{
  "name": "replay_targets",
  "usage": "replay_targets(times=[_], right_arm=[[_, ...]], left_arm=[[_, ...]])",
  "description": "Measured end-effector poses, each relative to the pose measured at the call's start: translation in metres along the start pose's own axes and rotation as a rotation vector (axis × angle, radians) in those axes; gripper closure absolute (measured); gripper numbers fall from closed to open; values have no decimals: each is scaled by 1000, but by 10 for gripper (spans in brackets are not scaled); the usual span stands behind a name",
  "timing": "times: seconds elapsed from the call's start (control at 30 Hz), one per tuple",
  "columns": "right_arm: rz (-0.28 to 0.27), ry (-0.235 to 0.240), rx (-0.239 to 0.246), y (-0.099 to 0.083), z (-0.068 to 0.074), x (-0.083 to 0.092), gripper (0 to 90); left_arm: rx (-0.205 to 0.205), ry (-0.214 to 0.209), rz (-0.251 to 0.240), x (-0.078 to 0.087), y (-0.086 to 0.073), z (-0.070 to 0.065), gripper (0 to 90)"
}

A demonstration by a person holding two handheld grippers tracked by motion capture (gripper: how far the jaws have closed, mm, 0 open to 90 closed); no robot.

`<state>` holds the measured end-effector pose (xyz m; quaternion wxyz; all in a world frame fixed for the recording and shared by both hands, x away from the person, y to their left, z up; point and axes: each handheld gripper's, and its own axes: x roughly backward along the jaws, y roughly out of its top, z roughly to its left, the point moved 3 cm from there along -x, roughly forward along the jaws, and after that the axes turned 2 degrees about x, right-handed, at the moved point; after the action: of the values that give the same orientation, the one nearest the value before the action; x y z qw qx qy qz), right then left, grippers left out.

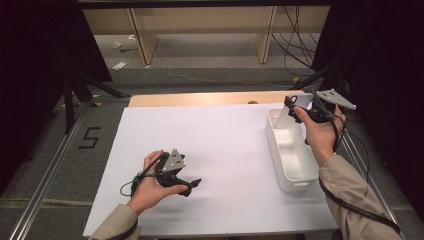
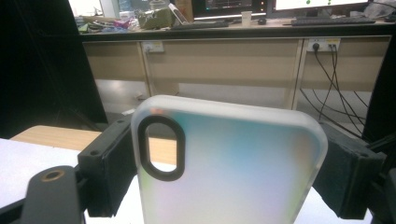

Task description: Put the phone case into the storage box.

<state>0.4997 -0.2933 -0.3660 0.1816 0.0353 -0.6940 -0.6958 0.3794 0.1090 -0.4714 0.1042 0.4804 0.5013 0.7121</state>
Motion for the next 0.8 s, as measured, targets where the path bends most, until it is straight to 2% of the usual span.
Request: replay_targets(times=[0.8], right_arm=[[0,-16,3,0,-4,-8,182]], left_arm=[[-6,4,1,0,1,0,38]])
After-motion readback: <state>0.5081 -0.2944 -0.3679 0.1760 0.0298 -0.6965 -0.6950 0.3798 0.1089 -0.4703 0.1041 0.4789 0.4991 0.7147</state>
